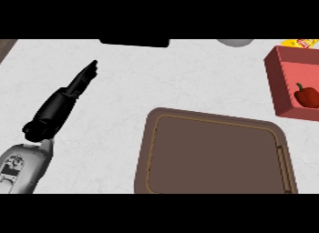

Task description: Pick the bell pepper from the tray and place it in the cardboard box

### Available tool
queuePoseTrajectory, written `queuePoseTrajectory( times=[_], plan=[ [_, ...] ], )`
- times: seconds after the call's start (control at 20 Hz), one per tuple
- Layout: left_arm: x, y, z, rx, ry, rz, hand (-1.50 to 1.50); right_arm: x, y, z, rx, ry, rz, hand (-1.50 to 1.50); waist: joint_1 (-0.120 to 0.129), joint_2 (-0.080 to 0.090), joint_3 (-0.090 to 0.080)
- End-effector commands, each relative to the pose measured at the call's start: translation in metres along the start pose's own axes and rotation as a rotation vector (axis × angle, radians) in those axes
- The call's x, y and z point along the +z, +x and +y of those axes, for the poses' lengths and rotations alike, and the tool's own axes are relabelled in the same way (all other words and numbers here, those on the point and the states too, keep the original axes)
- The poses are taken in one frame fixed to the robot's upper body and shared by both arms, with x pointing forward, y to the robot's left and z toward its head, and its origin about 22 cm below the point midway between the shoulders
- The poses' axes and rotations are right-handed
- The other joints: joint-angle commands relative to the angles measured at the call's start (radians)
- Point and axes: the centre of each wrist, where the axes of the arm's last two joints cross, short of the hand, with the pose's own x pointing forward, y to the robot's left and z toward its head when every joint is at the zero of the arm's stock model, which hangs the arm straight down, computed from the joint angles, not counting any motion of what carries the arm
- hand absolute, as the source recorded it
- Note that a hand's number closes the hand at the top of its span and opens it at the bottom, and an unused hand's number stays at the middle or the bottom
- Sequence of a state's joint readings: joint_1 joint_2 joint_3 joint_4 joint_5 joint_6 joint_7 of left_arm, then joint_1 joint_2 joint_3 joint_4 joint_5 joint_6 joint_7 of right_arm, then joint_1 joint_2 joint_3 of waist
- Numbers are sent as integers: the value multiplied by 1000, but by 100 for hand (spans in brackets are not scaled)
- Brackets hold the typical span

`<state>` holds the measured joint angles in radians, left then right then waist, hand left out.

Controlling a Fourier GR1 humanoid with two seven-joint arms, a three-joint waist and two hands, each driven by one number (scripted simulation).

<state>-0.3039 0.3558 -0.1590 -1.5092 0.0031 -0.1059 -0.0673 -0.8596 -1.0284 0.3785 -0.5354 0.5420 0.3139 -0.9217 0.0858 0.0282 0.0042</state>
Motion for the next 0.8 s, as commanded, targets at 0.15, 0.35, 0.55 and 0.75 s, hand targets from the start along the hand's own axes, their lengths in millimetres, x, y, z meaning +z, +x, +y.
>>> queuePoseTrajectory(
  times=[0.15,0.35,0.55,0.75],
  plan=[
    [3,-2,-2,10,6,-5,0,-26,-4,20,-503,-250,-331,-150,-10,-3,4],
    [3,-3,-4,-1,4,3,0,-28,-10,30,-792,-344,-297,-150,-6,-2,2],
    [4,-4,2,-9,10,3,0,-16,-18,22,-970,-408,-242,-150,-7,3,1],
    [1,1,2,-7,-1,-19,0,4,-25,15,-1048,-486,-179,-150,9,17,6]
  ],
)
